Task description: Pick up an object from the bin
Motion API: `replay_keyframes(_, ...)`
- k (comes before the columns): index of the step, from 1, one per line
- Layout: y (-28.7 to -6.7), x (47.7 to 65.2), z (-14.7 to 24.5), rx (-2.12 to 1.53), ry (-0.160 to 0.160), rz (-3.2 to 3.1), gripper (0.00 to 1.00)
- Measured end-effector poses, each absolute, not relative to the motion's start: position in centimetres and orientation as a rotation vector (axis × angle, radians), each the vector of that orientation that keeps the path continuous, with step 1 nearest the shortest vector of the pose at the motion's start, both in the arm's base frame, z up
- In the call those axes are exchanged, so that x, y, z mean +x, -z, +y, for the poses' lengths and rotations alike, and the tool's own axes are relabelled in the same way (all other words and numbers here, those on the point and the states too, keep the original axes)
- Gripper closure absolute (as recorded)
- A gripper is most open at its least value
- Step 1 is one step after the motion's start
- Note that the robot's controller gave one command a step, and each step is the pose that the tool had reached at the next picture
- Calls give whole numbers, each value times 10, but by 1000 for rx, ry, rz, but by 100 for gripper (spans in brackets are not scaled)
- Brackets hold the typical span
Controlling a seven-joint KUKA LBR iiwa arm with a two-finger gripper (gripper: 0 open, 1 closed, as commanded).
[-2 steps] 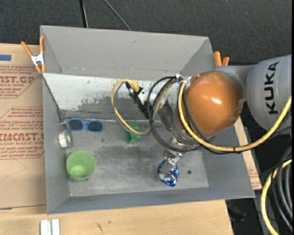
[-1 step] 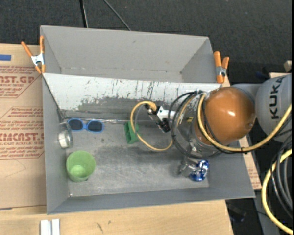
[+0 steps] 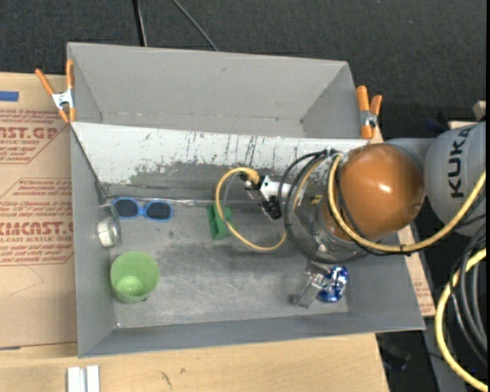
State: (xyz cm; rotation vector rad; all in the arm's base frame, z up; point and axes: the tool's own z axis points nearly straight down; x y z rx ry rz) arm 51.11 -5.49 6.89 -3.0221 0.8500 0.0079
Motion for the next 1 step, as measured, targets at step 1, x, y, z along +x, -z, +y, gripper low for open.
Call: replay_keyframes(1, -69, 502, -113, -3054, -2, 691, 0)
